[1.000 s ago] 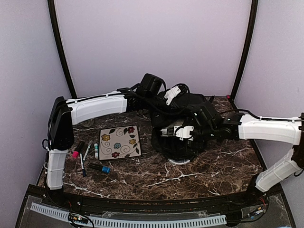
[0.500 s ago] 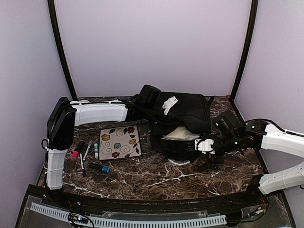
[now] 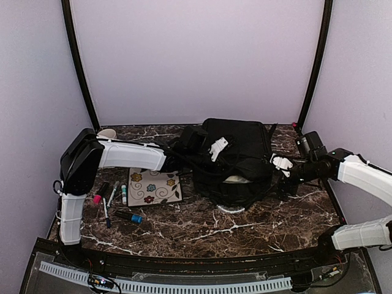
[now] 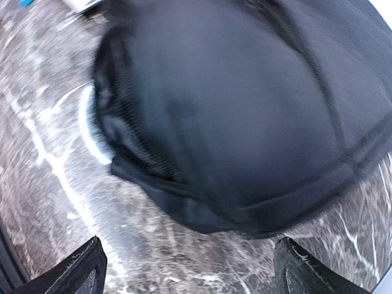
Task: Pack the student bag
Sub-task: Place the largest pocket in the student bag.
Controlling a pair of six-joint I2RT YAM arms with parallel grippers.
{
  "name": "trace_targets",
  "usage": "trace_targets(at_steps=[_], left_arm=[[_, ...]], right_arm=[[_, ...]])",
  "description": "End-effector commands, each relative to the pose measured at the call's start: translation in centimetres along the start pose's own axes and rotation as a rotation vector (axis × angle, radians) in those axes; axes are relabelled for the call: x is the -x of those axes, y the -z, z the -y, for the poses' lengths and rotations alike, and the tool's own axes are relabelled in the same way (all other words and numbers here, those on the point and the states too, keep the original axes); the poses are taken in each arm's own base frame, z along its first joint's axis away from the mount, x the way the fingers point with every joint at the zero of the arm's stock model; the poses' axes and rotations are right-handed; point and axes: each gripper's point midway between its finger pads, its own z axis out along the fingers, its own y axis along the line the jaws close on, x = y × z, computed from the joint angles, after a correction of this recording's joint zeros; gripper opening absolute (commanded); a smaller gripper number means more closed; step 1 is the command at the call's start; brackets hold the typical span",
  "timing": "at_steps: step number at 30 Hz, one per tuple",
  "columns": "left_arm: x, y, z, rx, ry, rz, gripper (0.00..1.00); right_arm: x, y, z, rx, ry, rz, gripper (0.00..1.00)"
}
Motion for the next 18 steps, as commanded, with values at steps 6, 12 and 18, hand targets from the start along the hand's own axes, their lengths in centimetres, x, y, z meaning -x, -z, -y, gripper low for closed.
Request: trace_targets(at_steps=[6, 12, 18], left_arm=[[0.4, 2.8, 2.0, 0.143, -0.135, -0.079, 0.45], [3.4, 9.7, 4.2, 0.164, -0.092, 0.057, 0.90], [0.3, 12.8, 1.9, 0.306, 0.017, 0.005, 0.99]], right_arm=[[1.4, 2.6, 6.9, -0.161, -0.222, 0.072, 0.95], [3.1, 4.8, 8.0, -0.144, -0.287, 0.121, 0.97], [2.9, 3.8, 10.9, -0.122, -0.442, 0.119, 1.00]])
